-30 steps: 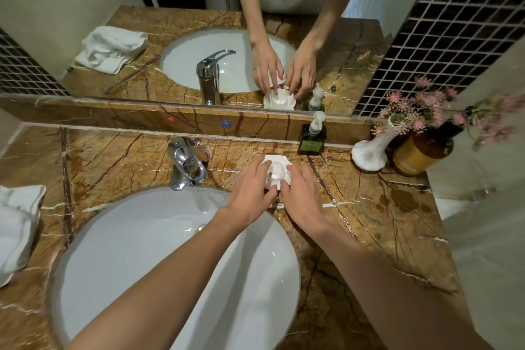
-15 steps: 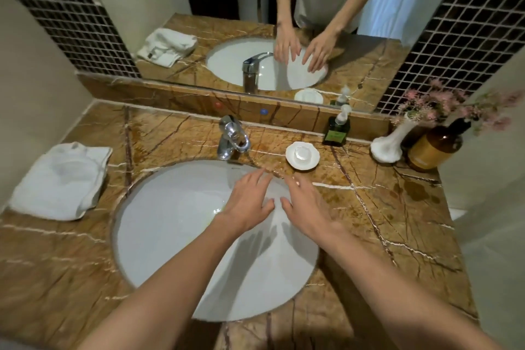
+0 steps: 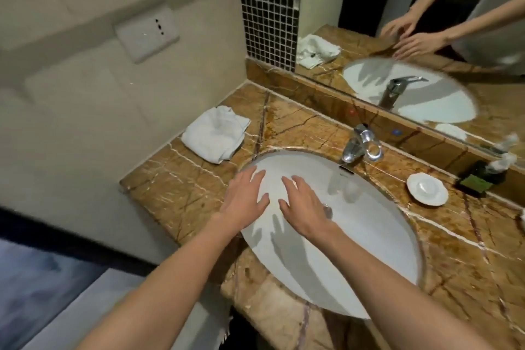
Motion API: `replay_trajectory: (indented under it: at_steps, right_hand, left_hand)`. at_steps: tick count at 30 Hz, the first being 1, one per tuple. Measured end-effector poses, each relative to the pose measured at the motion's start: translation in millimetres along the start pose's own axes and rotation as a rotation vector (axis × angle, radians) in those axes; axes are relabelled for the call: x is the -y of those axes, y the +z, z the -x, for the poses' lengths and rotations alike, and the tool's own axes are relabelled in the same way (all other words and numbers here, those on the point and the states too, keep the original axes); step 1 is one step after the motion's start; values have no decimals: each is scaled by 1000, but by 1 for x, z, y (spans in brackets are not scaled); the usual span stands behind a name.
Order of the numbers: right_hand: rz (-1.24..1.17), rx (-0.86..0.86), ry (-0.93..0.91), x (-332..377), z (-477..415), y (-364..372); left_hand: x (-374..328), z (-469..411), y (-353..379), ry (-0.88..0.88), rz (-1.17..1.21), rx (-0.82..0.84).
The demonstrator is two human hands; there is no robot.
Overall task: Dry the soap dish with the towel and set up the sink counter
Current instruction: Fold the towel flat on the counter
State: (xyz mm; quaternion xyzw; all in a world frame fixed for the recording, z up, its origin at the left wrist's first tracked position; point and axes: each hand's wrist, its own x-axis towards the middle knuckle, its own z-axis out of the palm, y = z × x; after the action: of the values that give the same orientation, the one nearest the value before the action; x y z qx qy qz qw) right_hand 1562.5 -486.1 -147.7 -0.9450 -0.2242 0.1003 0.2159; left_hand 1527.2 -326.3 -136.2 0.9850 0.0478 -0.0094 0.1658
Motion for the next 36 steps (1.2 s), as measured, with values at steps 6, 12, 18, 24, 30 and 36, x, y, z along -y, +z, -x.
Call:
replay_trajectory:
  at_steps: [6,12,18,24,30,36]
  right_hand:
    - [37,35,-37,71,-60,30]
    - [43,-3,-46,128,-111,55]
    - [56,16,7,138,-148,62]
    - [45,-17,39,125,-196,52]
    - [62,21,7,102,-259,41]
    - [-95,164,79,96,-309,44]
  left_hand:
    - [91,-9,-34,-75,42,-55]
    - [163,-25,-58,-147,103,-46]
    - [196,-52,-59,-179,134,-12]
    - [200,-90,-46,-164,98,50]
    - [208,-149,-38,-175,99,81]
    - [219,-186,-31,-218,142,138]
